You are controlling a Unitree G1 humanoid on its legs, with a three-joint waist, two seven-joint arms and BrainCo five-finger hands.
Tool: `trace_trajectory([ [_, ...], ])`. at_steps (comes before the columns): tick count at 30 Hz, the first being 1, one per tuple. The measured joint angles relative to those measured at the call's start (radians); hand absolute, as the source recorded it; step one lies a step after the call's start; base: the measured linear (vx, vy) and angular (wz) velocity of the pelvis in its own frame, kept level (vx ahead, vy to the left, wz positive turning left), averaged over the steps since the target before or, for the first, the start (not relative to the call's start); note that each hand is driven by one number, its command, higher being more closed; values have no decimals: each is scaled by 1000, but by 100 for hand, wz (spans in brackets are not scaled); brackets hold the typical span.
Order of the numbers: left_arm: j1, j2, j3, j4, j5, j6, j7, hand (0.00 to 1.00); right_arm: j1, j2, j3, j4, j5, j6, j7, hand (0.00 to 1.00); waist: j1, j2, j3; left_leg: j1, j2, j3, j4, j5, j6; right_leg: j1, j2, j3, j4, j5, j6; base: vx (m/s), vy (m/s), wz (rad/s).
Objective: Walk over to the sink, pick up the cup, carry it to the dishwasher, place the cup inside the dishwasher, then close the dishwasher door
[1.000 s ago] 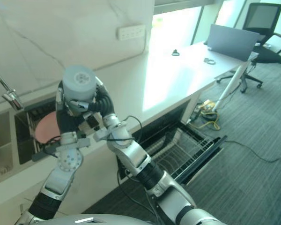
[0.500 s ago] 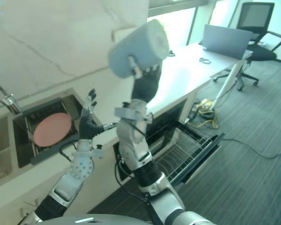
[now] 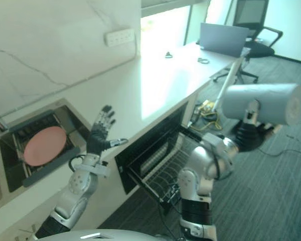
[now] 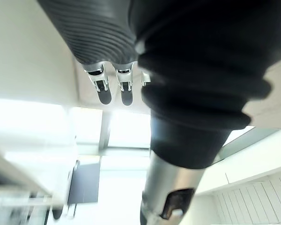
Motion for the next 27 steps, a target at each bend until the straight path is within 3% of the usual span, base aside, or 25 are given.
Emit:
trace_trajectory([
  [3, 18, 2, -36, 9, -159, 100, -139, 0, 35, -1, -83, 0, -1, 25, 6, 100, -19, 0, 1, 2, -2, 21, 0, -8, 0, -12, -2, 21, 0, 1, 2, 50, 13, -22],
  [5, 21, -1, -66, 57, -321, 202, -234, 0, 62, -13, -143, 1, -3, 55, 27, 100, -46, -2, 11, 2, -5, 27, 0, -11, -1, -15, -3, 29, 0, 2, 8, 55, 8, -12],
  [7, 21, -2, -67, 101, -425, 275, -293, 0, 80, -36, -175, 13, -3, 83, 54, 100, -55, -2, 20, 2, -5, 35, 0, -13, 0, -16, -3, 37, 1, 3, 10, 38, 2, -10],
  [9, 23, 0, -61, 150, -480, 339, -364, 0, 85, -44, -214, 15, -2, 98, 97, 100, -61, 1, 37, 3, -6, 37, 0, -14, 1, -17, -4, 38, 1, 3, 13, 12, 1, -3],
  [12, 80, -1, -3, 190, -486, 397, -426, 0, 100, -47, -241, 62, -3, 124, 151, 100, -62, -1, 41, 1, -7, 32, 0, -16, 4, -17, -5, 33, 3, -1, 17, 16, -2, 3],
  [14, 108, 0, 28, 208, -458, 402, -436, 0, 109, -46, -246, 97, -3, 137, 175, 100, -63, -3, 42, -5, -9, 20, 0, -16, 4, -17, -8, 21, 4, -5, 17, 20, -5, 17],
  [19, 223, 6, 111, 298, -213, 363, -411, 0, 137, -44, -201, 201, -25, 191, 245, 100, -51, -7, 50, -27, -15, -5, 0, -17, 7, -29, -16, -2, 11, -14, 21, 18, 3, 17],
  [24, 283, 50, 135, 426, 29, 299, -309, 0, 172, -17, -113, 402, -36, 230, 313, 100, -26, -31, 71, -19, -18, -42, 0, -14, 12, 7, -19, -44, 10, -24, 18, 35, -8, 22],
  [27, 302, 51, 162, 449, 140, 272, -250, 0, 171, 0, -77, 445, -62, 233, 350, 100, -4, -30, 73, -20, -22, -50, 0, -16, 14, 9, -21, -53, 10, -29, 19, 17, -1, 8],
])
